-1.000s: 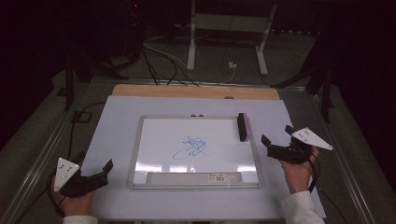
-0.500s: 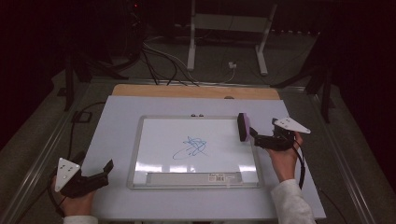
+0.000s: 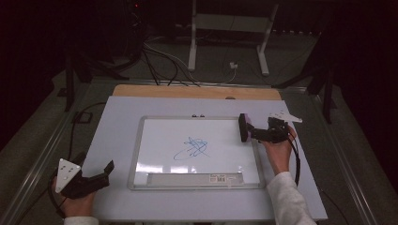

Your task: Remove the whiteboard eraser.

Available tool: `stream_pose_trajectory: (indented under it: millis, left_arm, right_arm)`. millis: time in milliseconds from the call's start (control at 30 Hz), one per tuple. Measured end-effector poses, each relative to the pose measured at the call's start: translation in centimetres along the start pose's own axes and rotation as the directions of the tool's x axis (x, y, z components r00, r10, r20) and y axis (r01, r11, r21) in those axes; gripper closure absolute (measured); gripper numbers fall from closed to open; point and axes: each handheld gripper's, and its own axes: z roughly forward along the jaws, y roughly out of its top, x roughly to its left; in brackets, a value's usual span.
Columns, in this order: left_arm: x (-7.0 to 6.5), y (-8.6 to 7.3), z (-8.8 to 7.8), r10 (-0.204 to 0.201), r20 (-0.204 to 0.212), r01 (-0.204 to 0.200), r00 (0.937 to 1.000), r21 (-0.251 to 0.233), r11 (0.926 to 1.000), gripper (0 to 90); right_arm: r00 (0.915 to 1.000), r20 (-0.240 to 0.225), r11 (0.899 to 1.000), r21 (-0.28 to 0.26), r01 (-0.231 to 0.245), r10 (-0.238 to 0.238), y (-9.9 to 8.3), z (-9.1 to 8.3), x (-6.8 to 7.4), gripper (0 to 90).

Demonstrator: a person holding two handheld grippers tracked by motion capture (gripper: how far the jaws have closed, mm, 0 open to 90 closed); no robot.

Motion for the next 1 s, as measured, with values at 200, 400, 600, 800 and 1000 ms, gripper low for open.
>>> stream_pose_trajectory:
  millis: [200,400,600,800,1000]
  left_arm:
    - [0.0,0.0,0.0,0.000,-0.001,0.000,1.0000,-0.003,1.0000,0.6]
    - [0.0,0.0,0.0,-0.002,-0.002,0.002,1.0000,-0.004,1.0000,0.6]
    - [0.0,0.0,0.0,0.001,-0.002,-0.001,1.0000,-0.002,1.0000,0.6]
    - [0.0,0.0,-0.1,0.001,-0.002,-0.001,1.0000,-0.005,1.0000,0.7]
    - [0.0,0.0,-0.1,0.000,-0.003,0.000,1.0000,-0.005,1.0000,0.6]
  right_arm:
    - [0.9997,-0.019,1.000,0.021,-0.013,0.013,0.3,0.6,-0.2,6.8]
    - [0.9993,-0.001,0.997,0.071,-0.037,0.037,-0.2,1.8,-0.8,17.4]
    - [0.9995,0.012,0.993,0.117,-0.032,0.031,-0.6,2.5,-0.5,32.9]
    - [0.9965,-0.030,0.987,0.141,-0.074,0.079,-0.8,2.9,-0.4,44.5]
    - [0.9913,-0.027,0.983,0.136,-0.124,0.129,-0.8,2.8,-0.8,46.4]
